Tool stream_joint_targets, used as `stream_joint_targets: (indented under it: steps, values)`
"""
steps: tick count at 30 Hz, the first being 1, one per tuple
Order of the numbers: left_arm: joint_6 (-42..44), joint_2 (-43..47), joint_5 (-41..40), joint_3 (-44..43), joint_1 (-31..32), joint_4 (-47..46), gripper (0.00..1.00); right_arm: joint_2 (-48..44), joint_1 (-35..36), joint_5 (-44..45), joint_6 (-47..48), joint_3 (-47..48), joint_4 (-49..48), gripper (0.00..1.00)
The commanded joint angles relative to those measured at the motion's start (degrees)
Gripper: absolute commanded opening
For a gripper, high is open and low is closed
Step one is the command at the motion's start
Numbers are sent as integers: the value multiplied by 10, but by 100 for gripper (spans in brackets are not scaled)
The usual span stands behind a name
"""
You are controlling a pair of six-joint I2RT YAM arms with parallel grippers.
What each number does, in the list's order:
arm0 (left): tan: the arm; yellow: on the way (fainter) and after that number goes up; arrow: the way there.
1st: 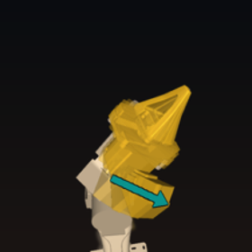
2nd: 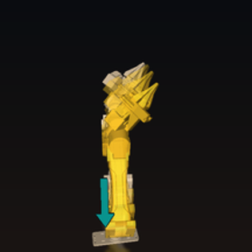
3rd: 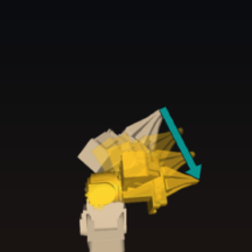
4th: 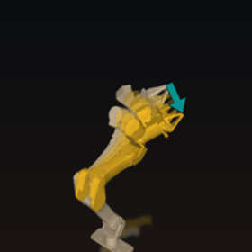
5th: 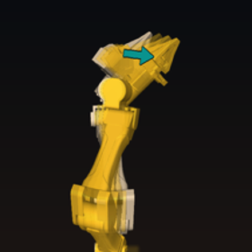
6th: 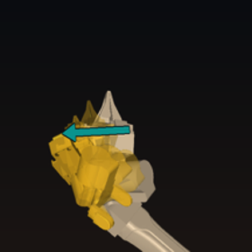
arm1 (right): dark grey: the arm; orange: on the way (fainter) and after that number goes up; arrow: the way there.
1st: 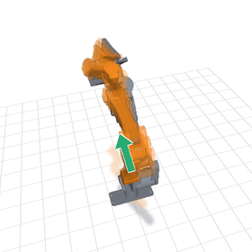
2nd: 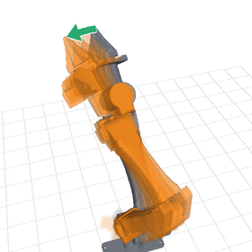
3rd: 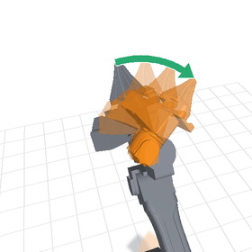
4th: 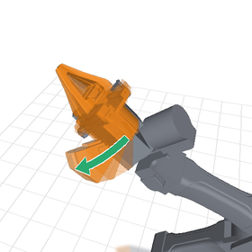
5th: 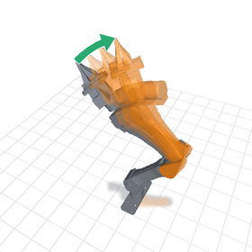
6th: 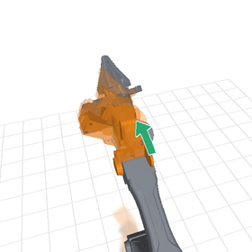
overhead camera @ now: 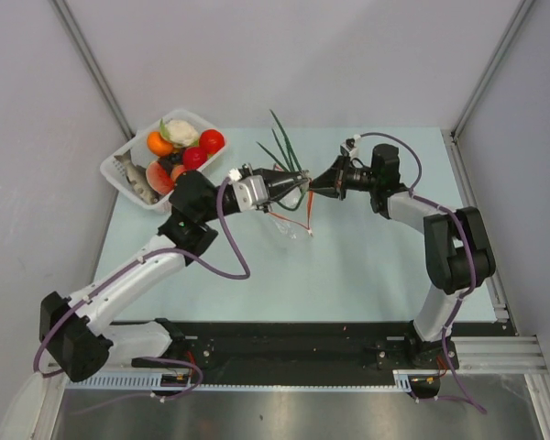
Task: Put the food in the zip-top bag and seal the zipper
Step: Place the fake vegetable in the zipper food storage bag.
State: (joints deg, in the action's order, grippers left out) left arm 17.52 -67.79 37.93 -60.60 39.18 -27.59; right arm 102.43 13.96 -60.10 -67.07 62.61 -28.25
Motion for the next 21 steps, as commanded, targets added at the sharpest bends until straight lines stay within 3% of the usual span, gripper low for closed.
stream_joint_targets:
  steps: [1, 8, 12, 17, 21]
  values:
    - [52, -21, -10, 25, 20, -126, 0, 2, -3, -31, -35, 7, -71, 0]
    - [130, -43, -7, 122, 29, -214, 0, 8, -8, -36, -54, 5, -87, 0]
    - [167, -26, 5, 194, 29, -219, 0, 13, -10, -36, -68, 0, -103, 0]
    - [160, 0, 21, 230, 28, -162, 0, 20, -10, -33, -90, -4, -124, 0]
    - [113, -6, -1, 211, 13, -85, 0, 20, -9, -35, -89, -4, -132, 0]
